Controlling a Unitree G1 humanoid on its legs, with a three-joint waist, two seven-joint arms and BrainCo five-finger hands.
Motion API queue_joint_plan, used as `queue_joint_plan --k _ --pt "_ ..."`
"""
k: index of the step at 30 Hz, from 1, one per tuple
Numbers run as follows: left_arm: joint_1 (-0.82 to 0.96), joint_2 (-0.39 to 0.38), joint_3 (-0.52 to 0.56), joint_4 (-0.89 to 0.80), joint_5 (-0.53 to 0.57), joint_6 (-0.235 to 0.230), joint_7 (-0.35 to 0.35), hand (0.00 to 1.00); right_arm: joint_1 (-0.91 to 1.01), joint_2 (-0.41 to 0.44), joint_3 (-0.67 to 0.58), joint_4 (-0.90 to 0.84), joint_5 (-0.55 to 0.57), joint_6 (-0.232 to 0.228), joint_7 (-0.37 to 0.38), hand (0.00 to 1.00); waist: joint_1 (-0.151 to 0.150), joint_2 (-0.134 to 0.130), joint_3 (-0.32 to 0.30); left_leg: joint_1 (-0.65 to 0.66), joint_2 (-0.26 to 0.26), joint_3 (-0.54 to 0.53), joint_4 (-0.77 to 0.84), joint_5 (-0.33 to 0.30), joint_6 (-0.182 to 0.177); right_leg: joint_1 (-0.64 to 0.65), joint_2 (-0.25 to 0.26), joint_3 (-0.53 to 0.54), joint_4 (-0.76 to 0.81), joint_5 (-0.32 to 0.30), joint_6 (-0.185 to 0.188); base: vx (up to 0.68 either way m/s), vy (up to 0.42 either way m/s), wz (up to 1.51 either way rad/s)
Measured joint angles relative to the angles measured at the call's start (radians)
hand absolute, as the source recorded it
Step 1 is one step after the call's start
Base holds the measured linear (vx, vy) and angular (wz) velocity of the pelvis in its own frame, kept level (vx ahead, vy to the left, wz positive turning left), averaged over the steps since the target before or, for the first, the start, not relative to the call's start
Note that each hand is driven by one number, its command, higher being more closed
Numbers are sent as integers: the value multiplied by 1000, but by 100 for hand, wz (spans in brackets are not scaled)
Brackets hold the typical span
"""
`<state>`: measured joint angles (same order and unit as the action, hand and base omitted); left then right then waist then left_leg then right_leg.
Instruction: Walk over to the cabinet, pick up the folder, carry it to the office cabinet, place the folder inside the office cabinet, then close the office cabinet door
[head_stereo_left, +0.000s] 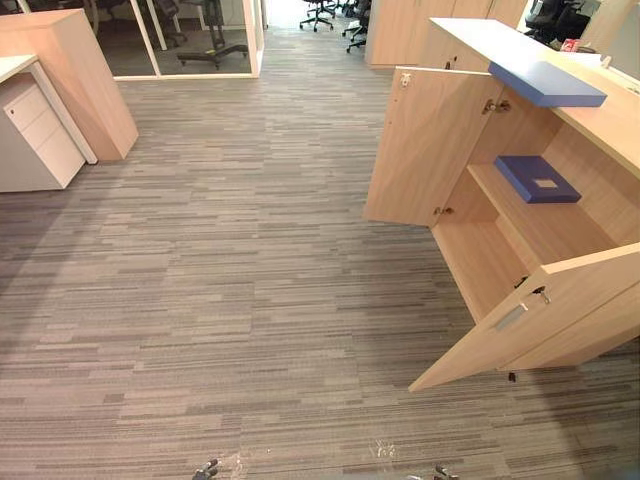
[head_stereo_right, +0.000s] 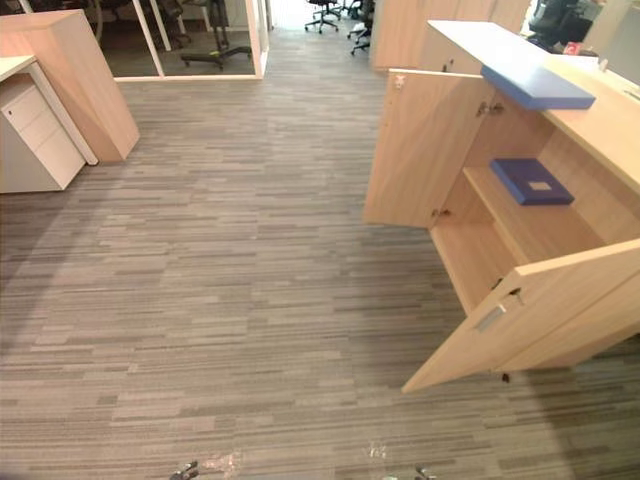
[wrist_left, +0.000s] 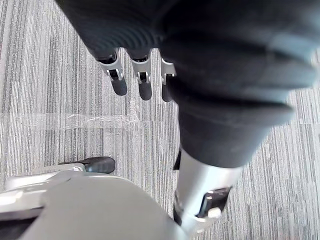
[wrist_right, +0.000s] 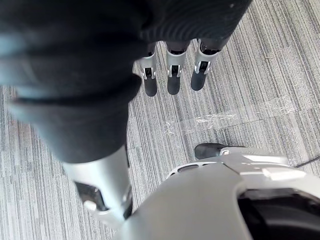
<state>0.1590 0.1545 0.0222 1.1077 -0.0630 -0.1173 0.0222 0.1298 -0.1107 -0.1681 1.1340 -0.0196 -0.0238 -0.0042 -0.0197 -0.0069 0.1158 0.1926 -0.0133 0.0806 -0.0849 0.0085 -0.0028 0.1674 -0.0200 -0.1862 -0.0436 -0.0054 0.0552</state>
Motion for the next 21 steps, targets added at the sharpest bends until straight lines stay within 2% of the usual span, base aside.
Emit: queue_joint_plan --k 10,12,14,15,16,18,20,21 --pt "-5 1 -7 -3 45 -5 21 0 -1 0 0 -2 0 0 0 0 0 -1 8 -8 0 0 1 -1 -2 -4 1 -1 -9 -1 -4 -11 -11 1" --pt "-18 5 -2 -3 53 -6 26 0 -9 4 0 0 3 -1 0 0 2 -10 18 -52 0 -3 68 -36 -7 -8 -3 -5 -7 -2 -7 -5 -29 7" --pt "-40 6 15 -15 53 -6 32 0 -26 5 -2 0 5 -2 1 0 5 -14 53 -162 23 2 312 -150 -23 -11 3 -17 11 -7 -25 -13 -35 11" --pt "-40 4 20 -22 53 -8 35 0 -27 5 -6 0 7 -2 1 0 6 -10 56 -184 33 10 369 -172 -31 -11 7 -19 17 -12 -33 -19 -17 15" --pt "-40 0 40 -38 53 -9 40 0 -28 6 -7 -1 10 -3 1 0 8 -6 68 -226 51 24 472 -202 -55 -9 14 -25 24 -22 -44 -42 -4 16" --pt "-39 -11 76 -75 53 -14 56 0 -28 5 -6 -5 20 -6 1 0 14 -4 84 -345 79 42 709 -206 -73 0 17 -22 34 -50 -63 -48 13 13" --pt "-33 -25 103 -96 52 -22 76 0 -37 -2 -5 -5 24 -6 0 0 21 0 98 -426 115 52 826 -266 -38 11 12 -19 54 -68 -63 53 64 2" --pt "-33 -24 103 -96 49 -23 86 0 -41 -4 -6 -2 20 -5 0 0 22 2 100 -450 127 52 807 -277 -41 15 0 -16 57 -70 -60 95 127 -12"
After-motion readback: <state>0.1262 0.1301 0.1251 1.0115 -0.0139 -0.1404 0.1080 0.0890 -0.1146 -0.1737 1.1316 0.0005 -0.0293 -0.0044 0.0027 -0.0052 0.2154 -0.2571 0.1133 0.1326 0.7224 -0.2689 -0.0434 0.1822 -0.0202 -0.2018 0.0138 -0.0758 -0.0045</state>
